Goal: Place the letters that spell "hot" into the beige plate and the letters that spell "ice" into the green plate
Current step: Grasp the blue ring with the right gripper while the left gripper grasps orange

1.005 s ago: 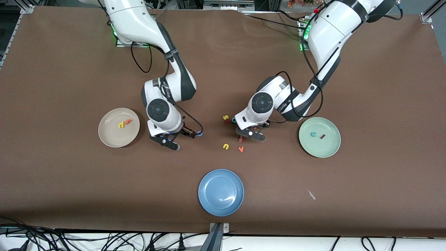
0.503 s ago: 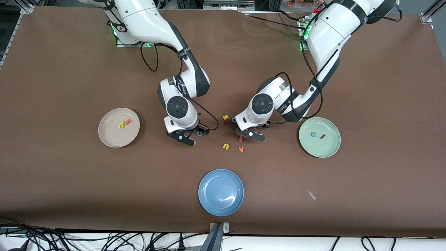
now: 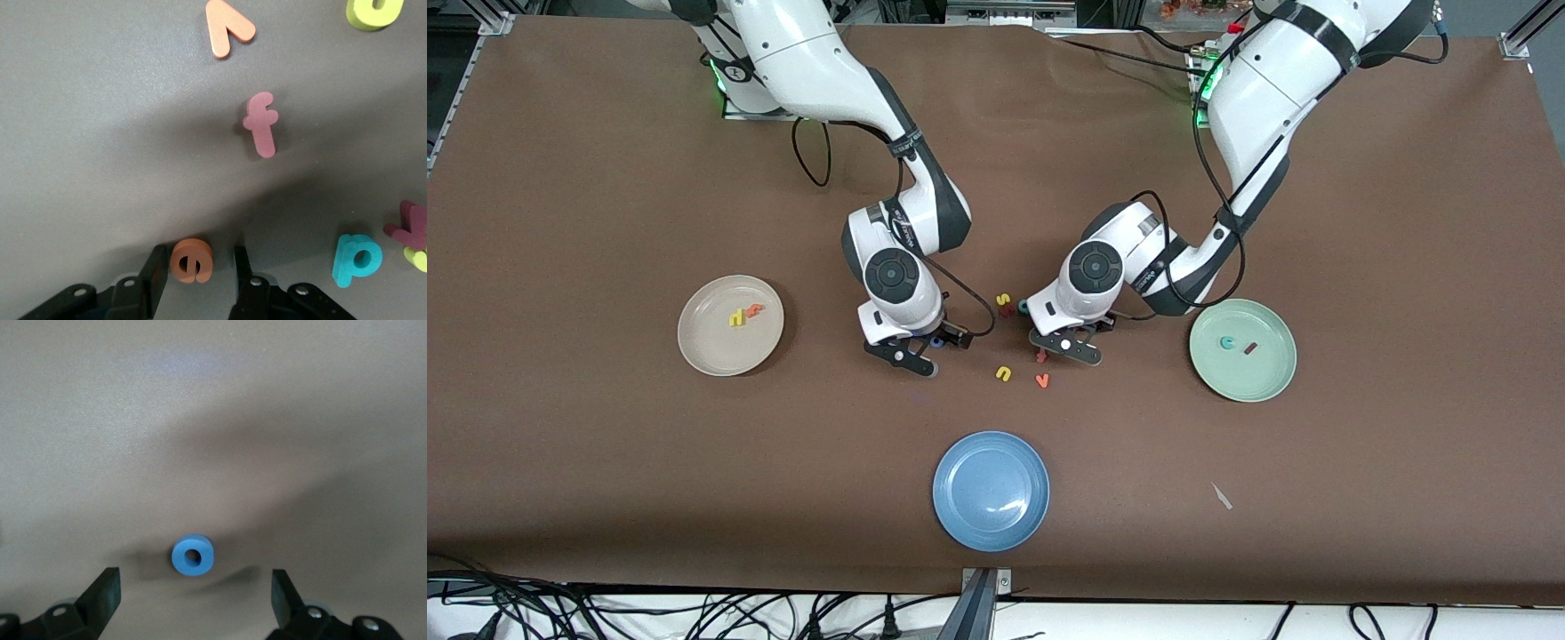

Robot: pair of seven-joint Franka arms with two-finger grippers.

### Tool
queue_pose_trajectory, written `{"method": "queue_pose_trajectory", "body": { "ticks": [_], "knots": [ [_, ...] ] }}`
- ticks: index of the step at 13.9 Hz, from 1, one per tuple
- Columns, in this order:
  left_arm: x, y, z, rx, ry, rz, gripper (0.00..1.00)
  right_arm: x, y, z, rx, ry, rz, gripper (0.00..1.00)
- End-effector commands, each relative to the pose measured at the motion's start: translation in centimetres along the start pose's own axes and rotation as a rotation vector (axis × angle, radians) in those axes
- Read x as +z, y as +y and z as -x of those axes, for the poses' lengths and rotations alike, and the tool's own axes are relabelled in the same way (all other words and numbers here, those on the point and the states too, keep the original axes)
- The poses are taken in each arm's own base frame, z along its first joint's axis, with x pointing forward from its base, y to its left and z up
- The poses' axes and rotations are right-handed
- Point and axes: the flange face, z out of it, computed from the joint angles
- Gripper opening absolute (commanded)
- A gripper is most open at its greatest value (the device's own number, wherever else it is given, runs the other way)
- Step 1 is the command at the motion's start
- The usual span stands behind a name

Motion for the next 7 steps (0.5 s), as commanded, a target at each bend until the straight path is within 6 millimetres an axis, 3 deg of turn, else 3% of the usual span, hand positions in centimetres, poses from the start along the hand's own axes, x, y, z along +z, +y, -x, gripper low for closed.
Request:
{"method": "queue_pose_trajectory", "body": {
  "ticks": [1,3,7],
  "knots": [
    [0.06,-0.31,-0.14,0.02,0.018,-0.023,0.34,0.77,-0.58,-0.25,-0.02,0.0,-0.002,0.95],
    [0.19,-0.46,-0.05,0.016,0.007,-0.03,0.24,0.99,-0.53,-0.25,-0.03,-0.002,0.0,0.87],
    [-0.11,-0.96,0.37,0.011,-0.024,-0.048,0.0,0.79,-0.57,-0.23,-0.075,-0.003,-0.003,0.52]
  ]
}}
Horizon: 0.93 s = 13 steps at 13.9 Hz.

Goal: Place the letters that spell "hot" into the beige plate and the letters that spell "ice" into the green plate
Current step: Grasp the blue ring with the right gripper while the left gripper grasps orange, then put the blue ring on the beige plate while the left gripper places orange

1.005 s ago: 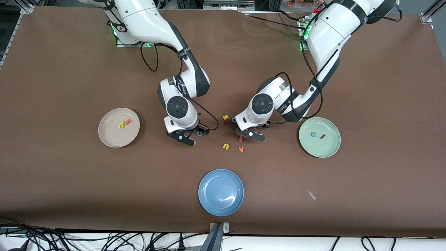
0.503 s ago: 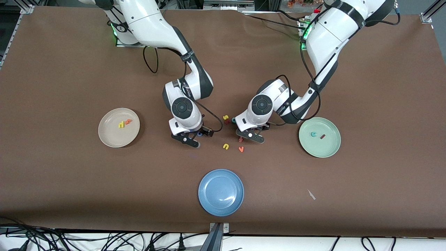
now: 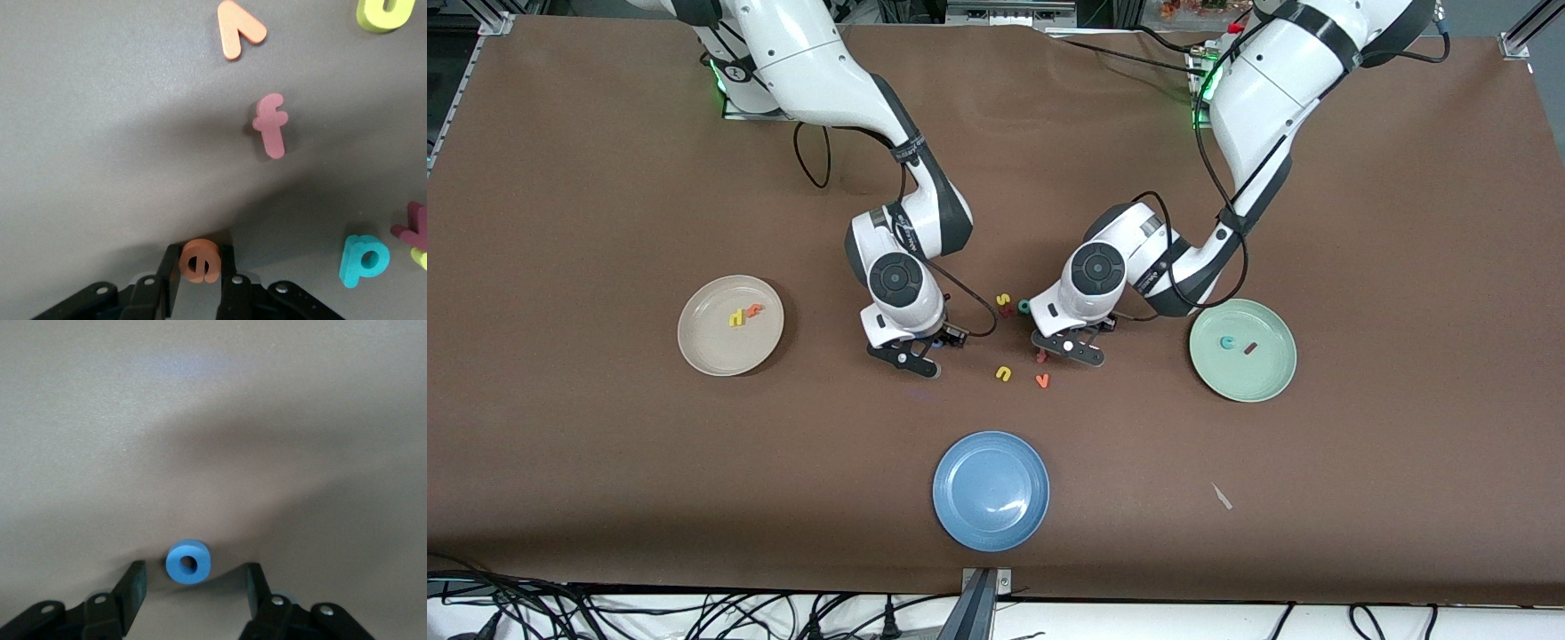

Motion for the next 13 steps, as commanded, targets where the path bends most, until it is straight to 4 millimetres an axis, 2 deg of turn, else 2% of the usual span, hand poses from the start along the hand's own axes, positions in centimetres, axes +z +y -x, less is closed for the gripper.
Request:
{"method": "queue_pose_trajectory", "body": {
  "ticks": [1,3,4,6,8,10,11,13],
  "knots": [
    [-0.7,-1.2,0.1,0.009,-0.015,-0.045,0.0,-0.1,-0.6,-0.2,-0.031,0.001,-0.012,0.43],
    [-3.5,-4.8,-0.5,-0.038,-0.014,-0.062,0.0,0.0,-0.6,-0.2,-0.031,0.001,-0.01,0.33],
    [-5.3,-6.4,-0.6,-0.051,-0.012,-0.074,0.0,0.0,-0.6,-0.2,-0.03,0.001,-0.01,0.3],
    [-7.6,-9.9,-0.4,-0.021,-0.035,-0.099,0.0,0.0,-0.6,-0.2,-0.026,-0.001,-0.012,0.28],
    [-8.6,-16.1,0.0,0.022,-0.086,-0.101,0.0,0.0,-0.6,-0.2,-0.026,-0.003,-0.015,0.22],
    [-8.6,-21.2,0.7,0.06,-0.122,-0.089,0.0,-0.7,-0.6,-0.5,-0.027,-0.009,-0.015,0.17],
    [-8.0,-23.6,1.2,0.058,-0.139,-0.079,0.0,-1.0,-0.4,-0.6,-0.027,-0.019,-0.006,0.15],
    [-6.0,-25.5,2.5,0.048,-0.184,-0.066,0.02,-2.3,-0.3,-1.1,-0.064,-0.043,0.03,0.1]
  ]
}}
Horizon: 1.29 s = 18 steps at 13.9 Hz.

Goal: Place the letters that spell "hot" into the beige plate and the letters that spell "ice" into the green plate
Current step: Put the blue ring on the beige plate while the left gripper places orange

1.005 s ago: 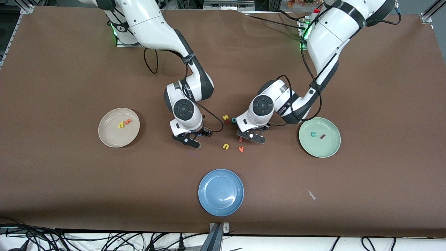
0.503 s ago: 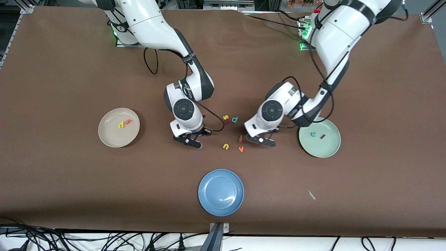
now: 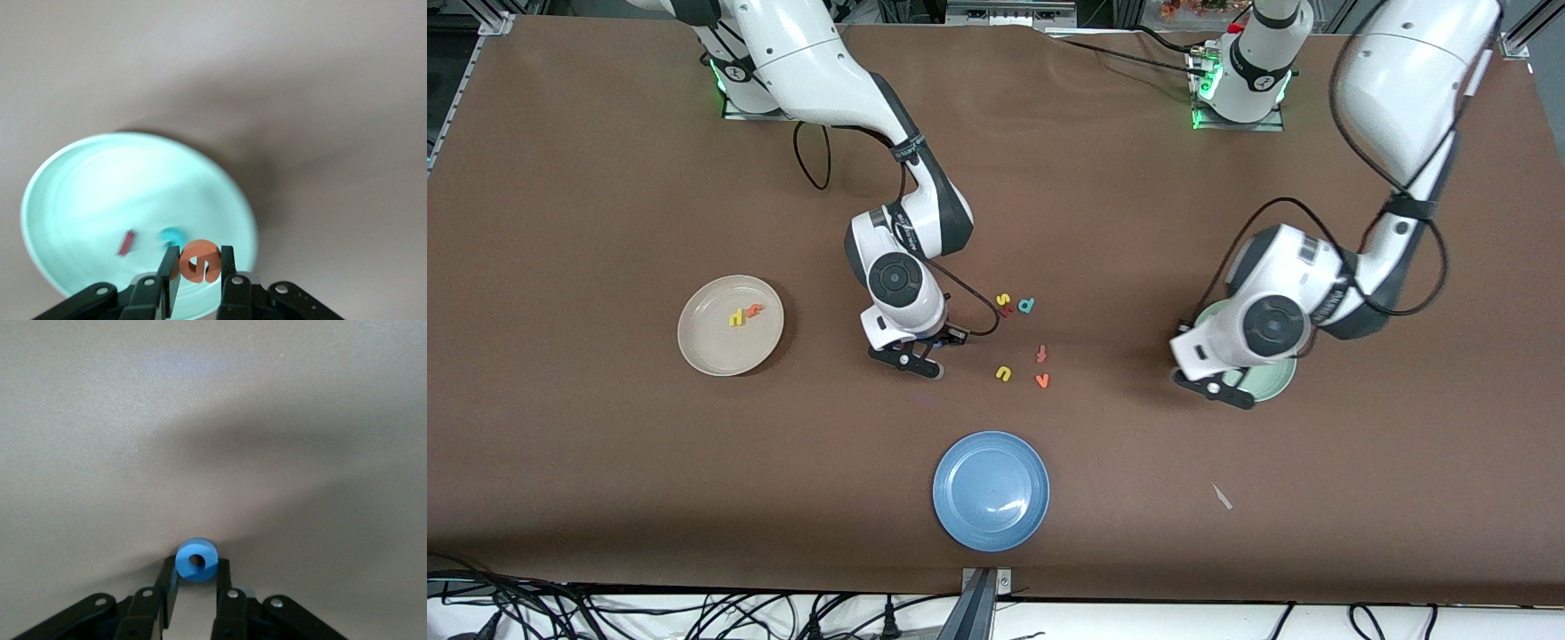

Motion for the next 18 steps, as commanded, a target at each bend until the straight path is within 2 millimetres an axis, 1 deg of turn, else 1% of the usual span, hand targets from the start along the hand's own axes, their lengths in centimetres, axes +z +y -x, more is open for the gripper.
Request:
{"method": "queue_pose_trajectory", "body": {
  "ticks": [1,2,3,4,5,6,7,8,9,10,11,12,13,14,15,16,17,18],
  "knots": [
    [2.4,-0.6,1.7,0.031,-0.052,-0.019,0.02,-1.8,0.6,-1.2,-0.102,-0.032,0.063,0.08],
    [2.9,-1.6,1.9,0.019,-0.058,-0.012,0.05,-2.9,1.7,-1.9,-0.153,-0.038,0.095,0.08],
    [3.1,-2.2,1.9,0.009,-0.059,-0.007,0.16,-4.1,3.7,-2.9,-0.195,-0.067,0.136,0.08],
    [3.0,-2.4,1.8,0.006,-0.057,-0.003,0.39,-5.2,5.4,-3.7,-0.232,-0.106,0.17,0.08],
    [2.7,-2.5,1.7,0.004,-0.05,-0.004,0.99,-6.3,7.1,-4.6,-0.25,-0.122,0.188,0.08],
    [1.6,-2.7,1.8,-0.005,-0.039,-0.003,1.0,-7.2,8.9,-4.7,-0.252,-0.136,0.19,0.08],
    [-0.5,-3.0,2.1,-0.013,-0.01,-0.018,1.0,-8.0,11.0,-4.6,-0.267,-0.14,0.191,0.08],
    [-1.9,-3.0,2.4,-0.017,0.006,-0.03,1.0,-9.2,13.0,-4.9,-0.308,-0.132,0.193,0.08],
    [-3.3,-3.1,3.0,-0.024,0.001,-0.043,1.0,-9.7,15.5,-5.4,-0.329,-0.143,0.189,0.08],
    [-5.6,-3.4,3.7,-0.037,0.005,-0.055,1.0,-10.3,17.9,-6.0,-0.351,-0.145,0.177,0.08],
    [-8.2,-3.8,4.5,-0.052,-0.005,-0.071,1.0,-10.3,20.5,-6.3,-0.351,-0.142,0.162,0.08],
    [-11.2,-3.9,5.2,-0.068,0.006,-0.072,1.0,-9.8,23.1,-6.1,-0.363,-0.125,0.138,0.08],
    [-14.5,-4.0,6.2,-0.093,0.029,-0.047,1.0,-9.2,25.7,-5.8,-0.398,-0.099,0.112,0.08],
    [-17.7,-4.2,7.2,-0.121,0.054,-0.012,1.0,-8.6,28.7,-6.1,-0.418,-0.067,0.102,0.08],
    [-20.4,-4.7,7.9,-0.143,0.067,0.015,1.0,-7.6,30.8,-6.4,-0.446,-0.05,0.104,0.09],
    [-22.1,-5.3,8.7,-0.149,0.054,0.02,1.0,-7.0,32.1,-6.5,-0.472,-0.037,0.109,0.1],
    [-24.3,-4.9,10.1,-0.157,0.076,0.005,1.0,-6.5,32.9,-6.7,-0.475,-0.024,0.112,0.12],
    [-25.8,-4.4,10.9,-0.167,0.104,0.021,1.0,-6.5,33.5,-7.1,-0.463,-0.018,0.114,0.22]
  ]
}}
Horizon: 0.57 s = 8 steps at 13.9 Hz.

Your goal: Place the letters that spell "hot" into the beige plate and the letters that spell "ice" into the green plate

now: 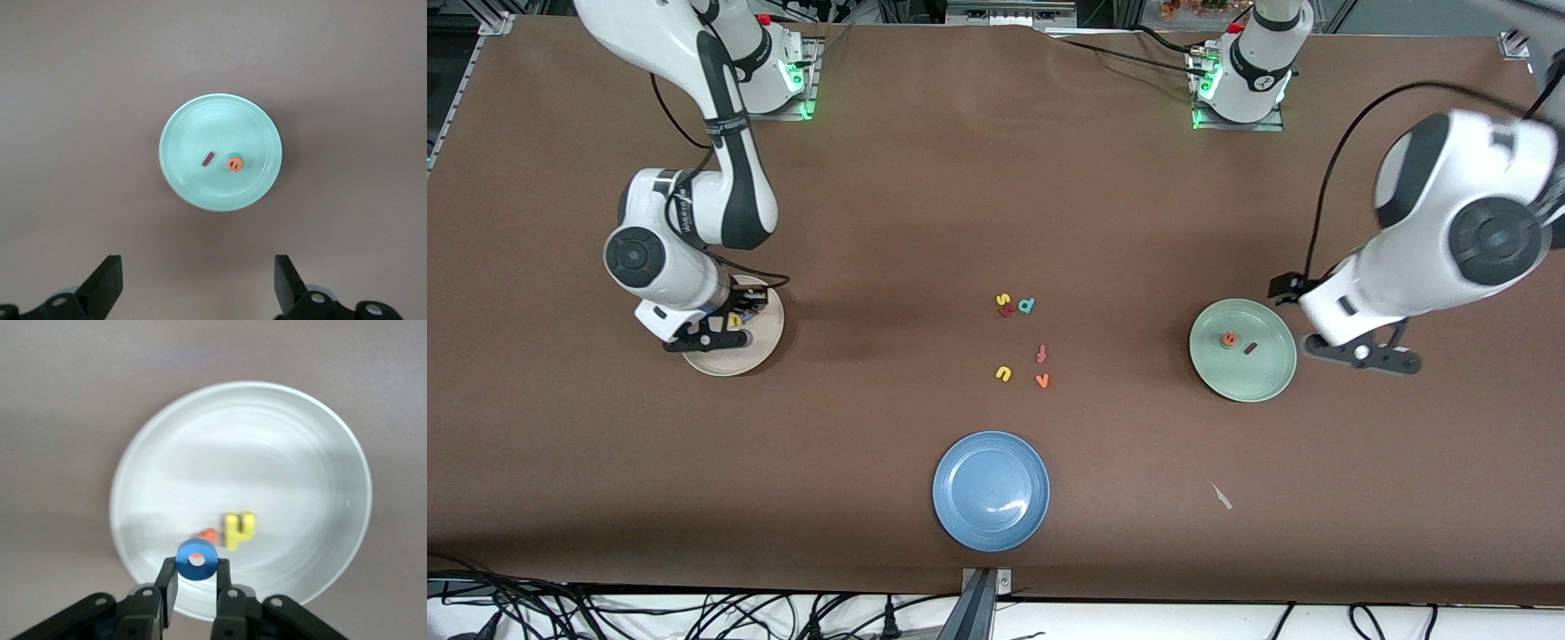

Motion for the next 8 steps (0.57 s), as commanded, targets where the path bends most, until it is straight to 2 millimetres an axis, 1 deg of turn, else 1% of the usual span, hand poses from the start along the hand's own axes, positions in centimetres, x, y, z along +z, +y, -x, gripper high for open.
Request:
{"method": "queue_pose_trajectory", "body": {
  "ticks": [1,2,3,4,5,7,8],
  "knots": [
    [-4.6,-1.1,2.7,-0.04,0.054,0.086,1.0,-0.4,1.0,0.7,-0.002,0.032,-0.017,0.74],
    [-6.2,-3.3,4.3,-0.09,0.088,0.107,1.0,-0.9,0.9,0.4,0.029,0.043,-0.048,1.0],
    [-7.3,-3.4,6.0,-0.08,0.107,0.095,1.0,-1.7,0.7,-0.2,0.052,0.048,-0.087,1.0],
    [-8.3,-4.2,7.6,-0.067,0.13,0.082,1.0,-2.4,0.3,-0.6,0.076,0.036,-0.127,1.0],
    [-8.8,-3.8,8.7,-0.057,0.151,0.072,1.0,-2.6,0.3,-1.0,0.083,0.025,-0.136,1.0],
    [-8.6,-4.2,10.2,-0.072,0.155,0.062,1.0,-3.2,0.4,-1.4,0.096,0.015,-0.144,1.0],
    [-8.9,-4.4,11.3,-0.078,0.196,0.056,1.0,-3.4,0.4,-1.5,0.123,0.016,-0.144,1.0]
  ]
}}
